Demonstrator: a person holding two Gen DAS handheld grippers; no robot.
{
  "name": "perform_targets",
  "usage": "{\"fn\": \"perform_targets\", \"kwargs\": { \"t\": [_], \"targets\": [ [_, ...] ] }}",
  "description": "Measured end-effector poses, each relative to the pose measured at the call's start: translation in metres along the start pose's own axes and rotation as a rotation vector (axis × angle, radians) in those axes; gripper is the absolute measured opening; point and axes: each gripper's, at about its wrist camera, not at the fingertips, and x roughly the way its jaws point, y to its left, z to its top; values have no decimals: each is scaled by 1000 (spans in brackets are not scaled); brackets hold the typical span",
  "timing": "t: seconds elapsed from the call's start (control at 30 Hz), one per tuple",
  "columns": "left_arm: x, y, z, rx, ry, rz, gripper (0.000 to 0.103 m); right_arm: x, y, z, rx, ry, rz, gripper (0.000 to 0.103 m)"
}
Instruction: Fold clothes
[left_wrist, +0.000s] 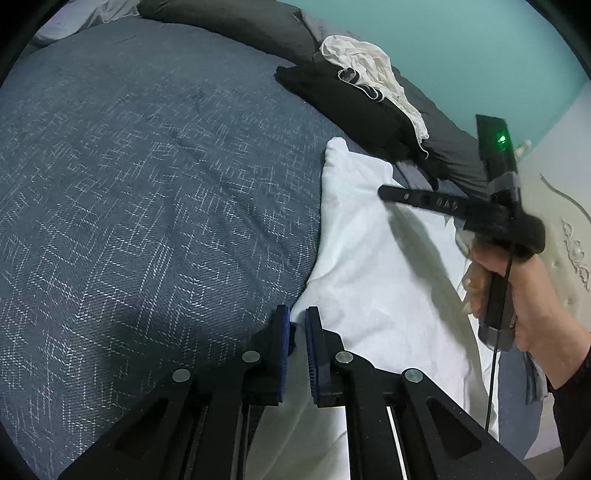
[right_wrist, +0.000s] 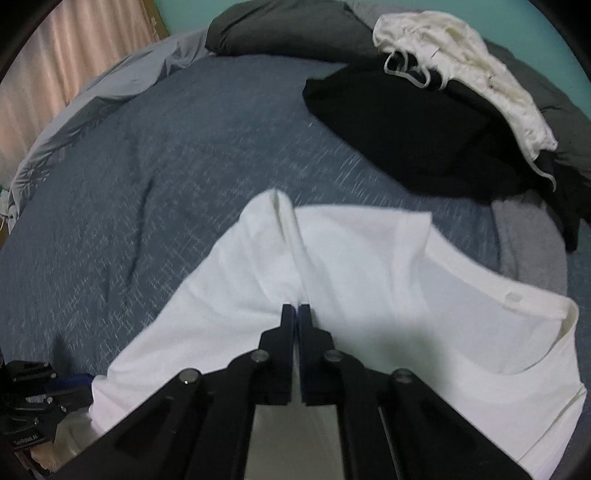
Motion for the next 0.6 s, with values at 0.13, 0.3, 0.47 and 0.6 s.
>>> {"fn": "perform_targets", "kwargs": {
  "t": [0.13,0.3,0.47,0.6],
  "targets": [
    [2,-1,0,-1,3,6,9,-5,-12,4,81,-38,42,1],
    [0,1,2,-10,-2,7,9,9,-13,-1,128,44,58,1],
    [-1,6,4,-27,-10,8,9,-4,-22,3,143,20,38,2],
    [-3,5,5,-28,-16,4,9,-25,-28,18,195,-69,98,2]
  ]
}}
